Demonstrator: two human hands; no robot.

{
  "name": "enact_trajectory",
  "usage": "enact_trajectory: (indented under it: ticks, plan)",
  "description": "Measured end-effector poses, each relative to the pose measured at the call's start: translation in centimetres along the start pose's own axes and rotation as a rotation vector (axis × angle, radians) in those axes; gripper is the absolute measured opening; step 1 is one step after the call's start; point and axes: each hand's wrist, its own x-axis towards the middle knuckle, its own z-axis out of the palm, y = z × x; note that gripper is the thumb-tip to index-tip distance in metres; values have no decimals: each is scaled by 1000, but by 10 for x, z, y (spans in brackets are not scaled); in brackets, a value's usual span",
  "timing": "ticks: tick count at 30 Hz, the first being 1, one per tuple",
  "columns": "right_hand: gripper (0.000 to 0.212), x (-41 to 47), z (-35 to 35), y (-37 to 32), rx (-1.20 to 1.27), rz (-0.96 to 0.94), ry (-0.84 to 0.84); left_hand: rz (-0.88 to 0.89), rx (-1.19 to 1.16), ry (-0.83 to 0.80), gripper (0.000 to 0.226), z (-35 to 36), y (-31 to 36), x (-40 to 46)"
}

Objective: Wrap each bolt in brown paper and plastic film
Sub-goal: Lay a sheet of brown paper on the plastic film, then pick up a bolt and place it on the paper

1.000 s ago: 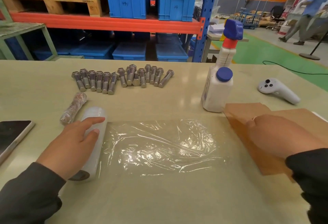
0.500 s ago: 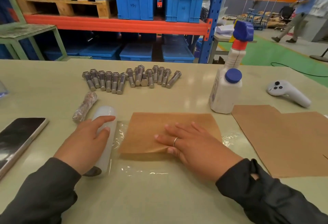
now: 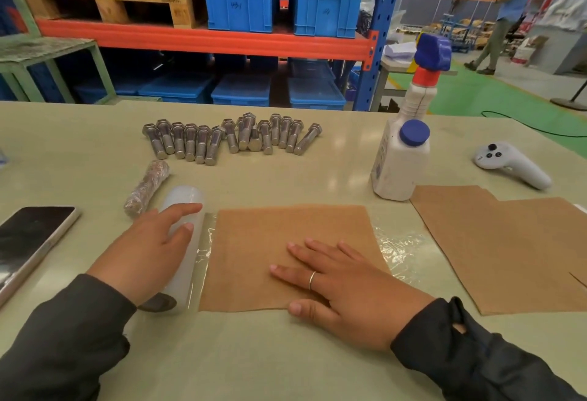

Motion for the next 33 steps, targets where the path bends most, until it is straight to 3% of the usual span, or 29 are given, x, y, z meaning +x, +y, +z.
enact_trajectory:
  ticks: [4, 7, 9, 13, 16, 21, 24, 28, 33]
  plan:
    - [53, 2, 6, -1, 13, 3, 27, -14, 238, 20, 44, -6, 12, -1]
    - [55, 1, 10, 0, 12, -6, 32, 157, 504, 191, 58, -11, 26, -1]
    - [55, 1, 12, 1, 18, -11, 36, 268, 568, 199, 56, -6, 44, 1]
    - [54, 0, 7, 0, 73, -23, 20, 403, 620, -41, 40, 34, 79, 6]
    - [47, 2, -7, 1, 190, -27, 84, 384, 631, -157, 33, 52, 74, 10]
    - [52, 29, -45, 22, 269, 94, 462, 436, 605, -87, 34, 56, 65, 10]
    - [64, 76, -59, 43, 315, 192, 416, 443, 614, -61, 34, 59, 65, 10]
    - [64, 145, -65, 70, 357, 323, 385, 429, 620, -48, 34, 58, 65, 12]
    - [67, 186, -62, 89, 261, 397, 400, 433, 606, -70, 34, 59, 67, 11]
